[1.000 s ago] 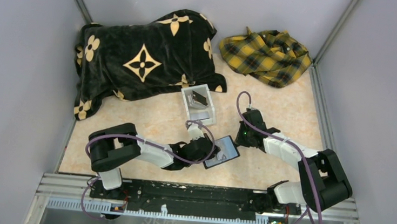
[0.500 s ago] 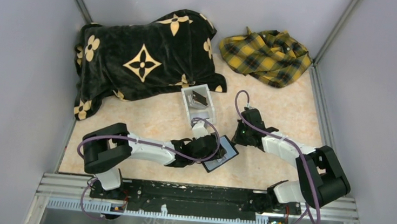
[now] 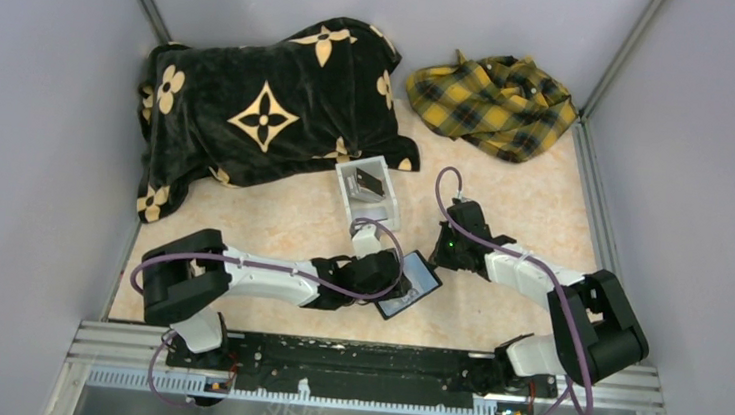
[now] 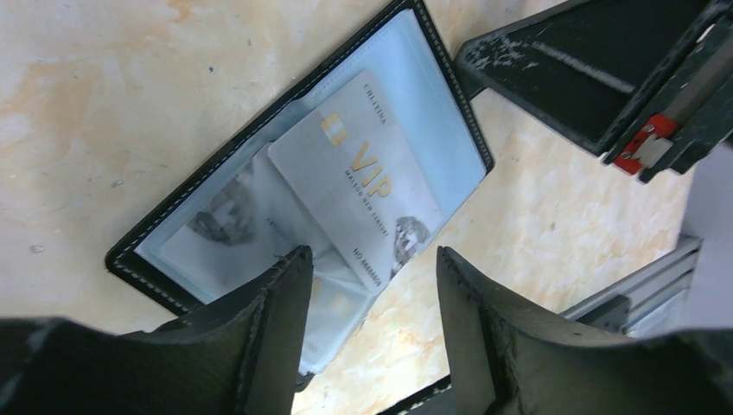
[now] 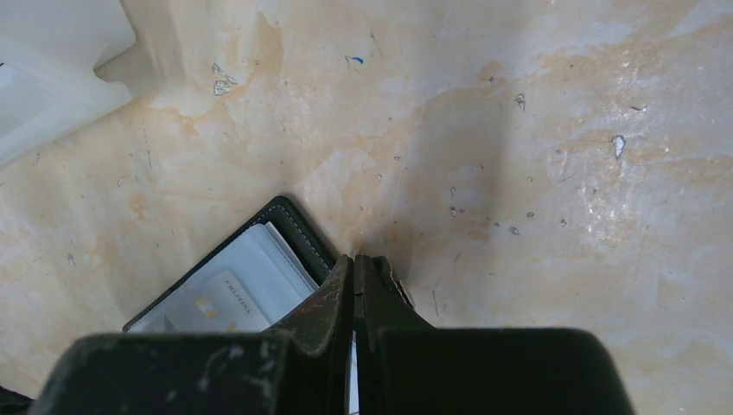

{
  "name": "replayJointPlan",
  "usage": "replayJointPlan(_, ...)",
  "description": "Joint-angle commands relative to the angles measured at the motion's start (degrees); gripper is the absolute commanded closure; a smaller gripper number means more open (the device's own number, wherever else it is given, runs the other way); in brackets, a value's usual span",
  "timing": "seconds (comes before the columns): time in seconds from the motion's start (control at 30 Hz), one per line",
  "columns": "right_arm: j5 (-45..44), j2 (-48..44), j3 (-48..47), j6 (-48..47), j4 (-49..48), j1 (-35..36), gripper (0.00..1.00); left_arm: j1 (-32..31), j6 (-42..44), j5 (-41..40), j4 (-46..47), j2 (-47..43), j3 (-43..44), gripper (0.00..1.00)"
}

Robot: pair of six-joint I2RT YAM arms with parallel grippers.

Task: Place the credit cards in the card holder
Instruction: Insert the credit card into the card holder.

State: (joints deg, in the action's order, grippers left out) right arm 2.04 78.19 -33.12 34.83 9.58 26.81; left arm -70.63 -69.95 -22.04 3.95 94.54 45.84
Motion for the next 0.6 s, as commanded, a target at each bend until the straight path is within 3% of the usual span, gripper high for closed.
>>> replayJointPlan(0.0, -0.3, 2.5, 0.8, 0.0, 1.4, -0.2, 1.00, -0.4, 0.3, -0.5, -6.2, -1.2, -1.6, 0.45)
replayJointPlan(0.13, -0.1, 2.5, 0.9, 0.0, 1.3, -0.2, 1.00, -0.4, -0.3, -1.7, -5.2, -2.1, -2.9, 0.59)
replayJointPlan(0.33, -0.1, 2.5, 1.0, 0.2, 1.1, -0.2, 1.00, -0.3, -0.5, -1.8, -5.0, -1.3, -2.5, 0.92)
replayJointPlan(0.57, -0.1, 2.6, 1.1, 0.1, 0.9, -0.2, 1.00, -0.3, 0.5, -1.4, -5.2, 1.3, -0.4, 1.00)
